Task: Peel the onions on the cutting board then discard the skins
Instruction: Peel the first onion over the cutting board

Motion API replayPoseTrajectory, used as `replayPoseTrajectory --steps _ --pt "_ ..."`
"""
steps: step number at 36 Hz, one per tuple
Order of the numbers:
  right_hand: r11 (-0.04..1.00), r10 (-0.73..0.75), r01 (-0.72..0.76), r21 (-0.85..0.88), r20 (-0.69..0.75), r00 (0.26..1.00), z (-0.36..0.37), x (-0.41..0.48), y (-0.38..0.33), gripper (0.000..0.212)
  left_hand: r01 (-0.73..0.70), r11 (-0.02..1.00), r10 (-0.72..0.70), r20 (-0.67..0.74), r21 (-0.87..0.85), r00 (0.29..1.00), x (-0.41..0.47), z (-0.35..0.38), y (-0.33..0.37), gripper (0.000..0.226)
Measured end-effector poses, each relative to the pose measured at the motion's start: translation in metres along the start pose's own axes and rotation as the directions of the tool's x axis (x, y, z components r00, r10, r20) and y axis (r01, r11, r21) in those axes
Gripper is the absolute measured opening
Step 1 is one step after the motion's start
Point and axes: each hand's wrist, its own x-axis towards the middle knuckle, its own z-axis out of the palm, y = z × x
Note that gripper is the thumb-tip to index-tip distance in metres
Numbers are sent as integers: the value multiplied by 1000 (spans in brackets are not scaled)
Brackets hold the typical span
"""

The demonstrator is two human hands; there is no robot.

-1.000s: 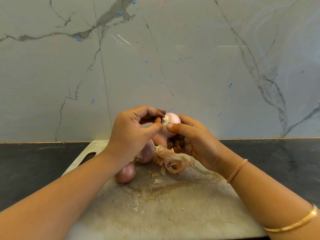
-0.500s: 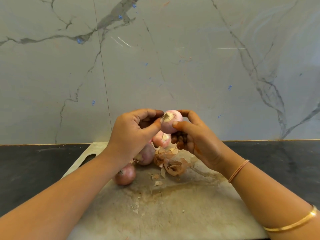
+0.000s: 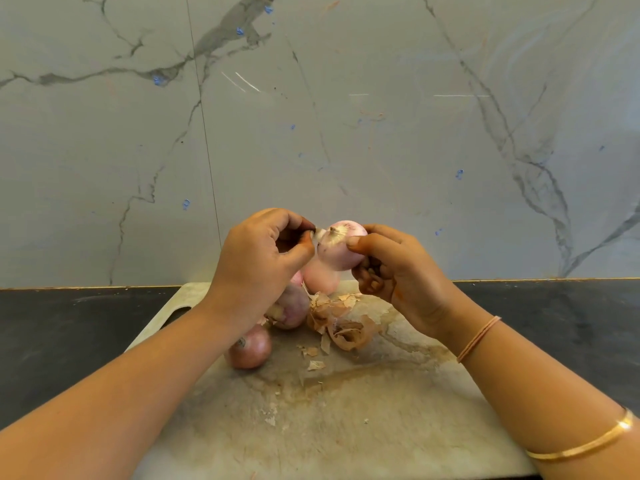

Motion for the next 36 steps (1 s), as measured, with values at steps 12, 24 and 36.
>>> replayPoseTrajectory --steps 12,24,36 --pt "992 86 -85 95 -6 996 -8 0 4 43 203 956 -185 103 -211 977 1 -5 -4 33" --pt "995 90 -87 -46 73 993 0 1 5 26 113 963 -80 142 -246 987 -2 0 6 13" --pt "990 31 -25 -138 40 999 0 5 10 20 92 990 -84 80 -106 993 0 1 -1 12"
